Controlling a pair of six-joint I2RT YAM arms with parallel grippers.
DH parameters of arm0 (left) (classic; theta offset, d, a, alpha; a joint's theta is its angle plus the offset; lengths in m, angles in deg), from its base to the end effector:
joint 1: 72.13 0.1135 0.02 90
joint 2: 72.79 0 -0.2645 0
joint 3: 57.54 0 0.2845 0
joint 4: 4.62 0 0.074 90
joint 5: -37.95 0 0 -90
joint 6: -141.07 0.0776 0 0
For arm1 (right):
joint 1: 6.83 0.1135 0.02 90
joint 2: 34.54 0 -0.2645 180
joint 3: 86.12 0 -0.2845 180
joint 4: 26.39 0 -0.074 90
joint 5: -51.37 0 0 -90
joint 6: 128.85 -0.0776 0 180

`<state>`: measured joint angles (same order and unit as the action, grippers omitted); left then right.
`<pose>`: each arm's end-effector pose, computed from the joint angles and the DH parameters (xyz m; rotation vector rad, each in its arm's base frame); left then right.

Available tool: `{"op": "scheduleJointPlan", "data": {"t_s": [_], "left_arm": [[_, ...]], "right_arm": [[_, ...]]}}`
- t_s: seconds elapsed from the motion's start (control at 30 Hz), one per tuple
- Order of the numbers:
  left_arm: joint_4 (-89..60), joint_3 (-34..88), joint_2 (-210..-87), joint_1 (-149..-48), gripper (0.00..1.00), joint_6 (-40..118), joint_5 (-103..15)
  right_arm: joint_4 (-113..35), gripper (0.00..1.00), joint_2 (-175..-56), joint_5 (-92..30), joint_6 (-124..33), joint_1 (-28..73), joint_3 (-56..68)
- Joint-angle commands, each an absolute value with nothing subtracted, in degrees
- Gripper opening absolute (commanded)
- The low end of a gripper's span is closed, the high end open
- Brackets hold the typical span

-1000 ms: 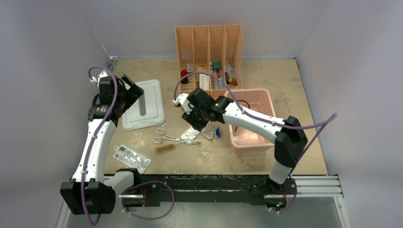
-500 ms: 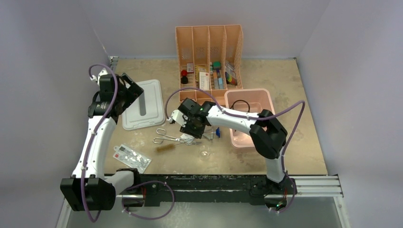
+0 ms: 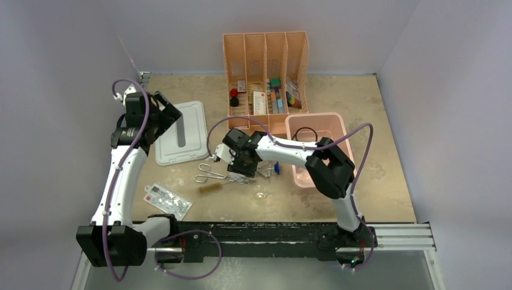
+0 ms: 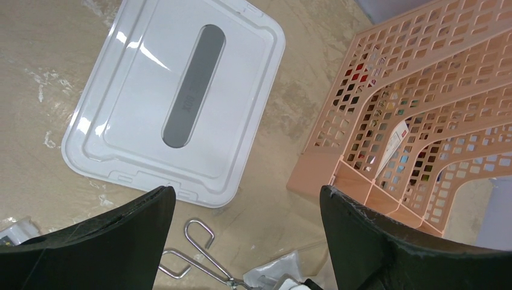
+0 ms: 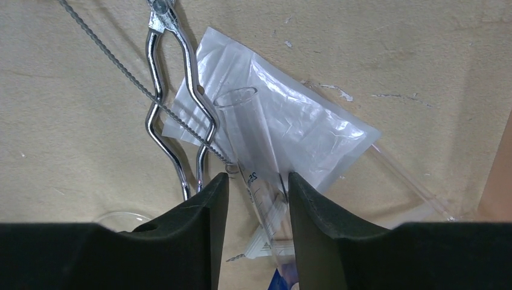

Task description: Organize the chemistry lab equipment

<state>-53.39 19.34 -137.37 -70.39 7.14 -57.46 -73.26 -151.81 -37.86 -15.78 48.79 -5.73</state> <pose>0.3057 0.0166 0.3231 -0.9104 2.0258 -0.3052 0.2688 0.3947 0.1254 -1.7228 2.0949 0.1893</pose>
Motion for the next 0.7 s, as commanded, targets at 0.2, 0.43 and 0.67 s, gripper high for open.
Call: {"op": "scheduleJointPlan", "data": {"t_s": [0.2,0.43,0.67], "left_arm": [[-52.39,23.01,-137.56,-70.63,0.89,7.56,-57.99],[-52.05,22.61,-137.57,-70.63,0.89,6.97,-57.38],[-51.11,21.86,-137.5,-70.63,0.88,6.53,-56.53]], "right_arm": [[-75.58,0.32,-150.77,-41.62,-12.97,49.55,-8.46],[-76.99,0.25,-146.19,-39.02,-12.65,49.69,-9.46],[-76.83,0.22,-140.1,-38.72,-13.45,49.63,-11.83]]}}
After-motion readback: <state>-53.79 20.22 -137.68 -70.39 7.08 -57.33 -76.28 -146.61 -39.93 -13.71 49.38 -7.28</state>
